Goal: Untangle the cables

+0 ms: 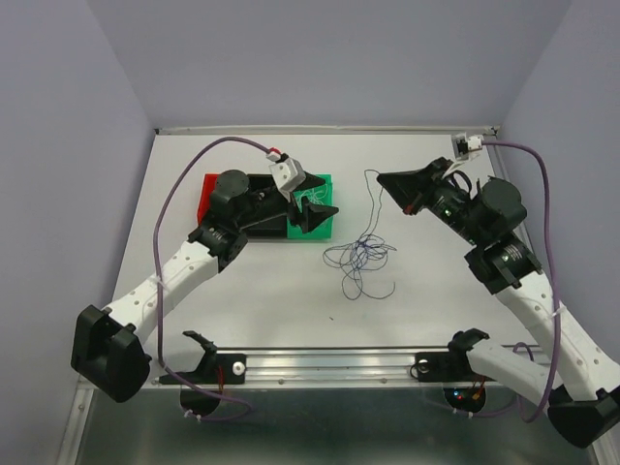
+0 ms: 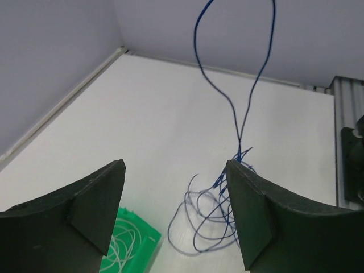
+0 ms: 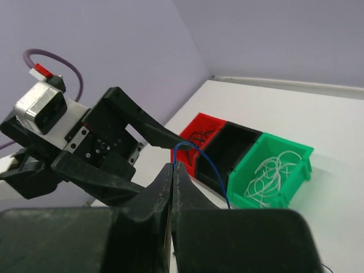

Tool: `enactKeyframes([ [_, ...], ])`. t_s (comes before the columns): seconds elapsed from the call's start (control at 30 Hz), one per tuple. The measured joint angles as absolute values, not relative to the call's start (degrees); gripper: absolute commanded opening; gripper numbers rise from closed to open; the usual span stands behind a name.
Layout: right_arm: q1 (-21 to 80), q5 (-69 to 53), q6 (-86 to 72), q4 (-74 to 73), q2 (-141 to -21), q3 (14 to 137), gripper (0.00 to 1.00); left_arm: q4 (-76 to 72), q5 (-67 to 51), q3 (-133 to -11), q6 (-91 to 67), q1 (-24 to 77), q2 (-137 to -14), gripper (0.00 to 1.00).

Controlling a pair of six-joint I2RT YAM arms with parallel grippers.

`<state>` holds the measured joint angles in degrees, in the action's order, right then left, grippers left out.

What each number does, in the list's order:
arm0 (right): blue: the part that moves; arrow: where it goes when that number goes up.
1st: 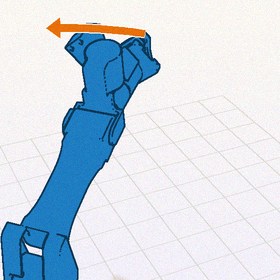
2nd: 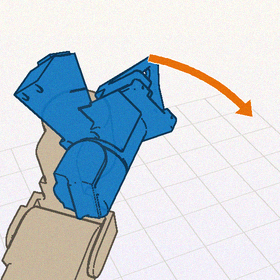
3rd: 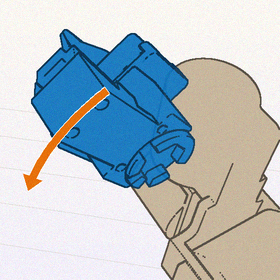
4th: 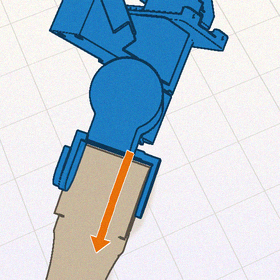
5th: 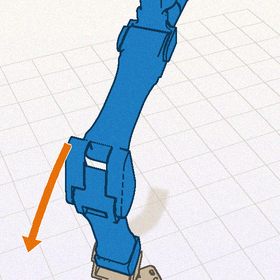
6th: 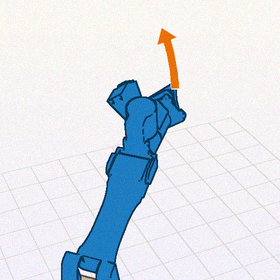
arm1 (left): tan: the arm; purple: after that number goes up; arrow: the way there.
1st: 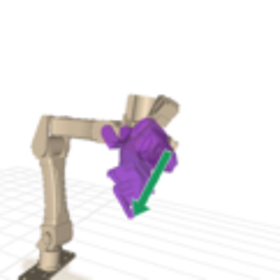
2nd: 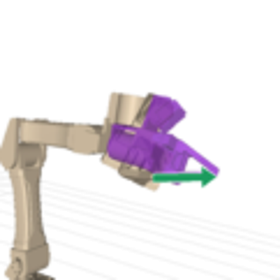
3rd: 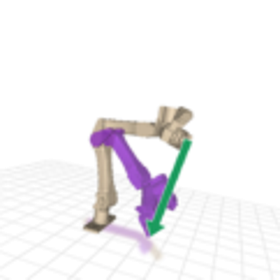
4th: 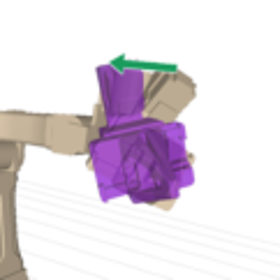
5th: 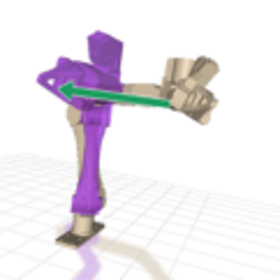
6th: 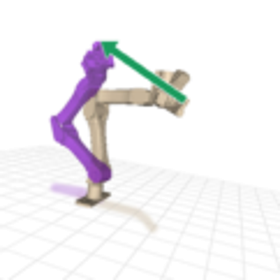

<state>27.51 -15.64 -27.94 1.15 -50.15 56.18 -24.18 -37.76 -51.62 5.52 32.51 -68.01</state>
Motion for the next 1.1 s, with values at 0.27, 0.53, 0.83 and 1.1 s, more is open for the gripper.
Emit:
enactKeyframes([
  [0.27, 27.5, -21.4, -32.5, 5.5, -52.4, 64.5, 0.01, -33.5, -47.0, -58.6, -6.5, 33.4, -72.1, 0.82],
  [0.53, 27.5, -23.4, -37.7, 9.7, -53.6, 66.0, 0.01, -38.1, -48.5, -59.0, -11.1, 38.9, -77.9, 0.71],
  [0.83, 27.5, -24.8, -40.9, 10.7, -53.2, 66.0, 0.01, -38.9, -47.1, -59.7, -9.3, 44.8, -85.3, 0.62],
  [1.1, 27.5, -20.5, -41.8, 12.0, -51.5, 70.7, 0.01, -38.8, -43.0, -57.6, -5.1, 45.3, -88.1, 0.55],
])
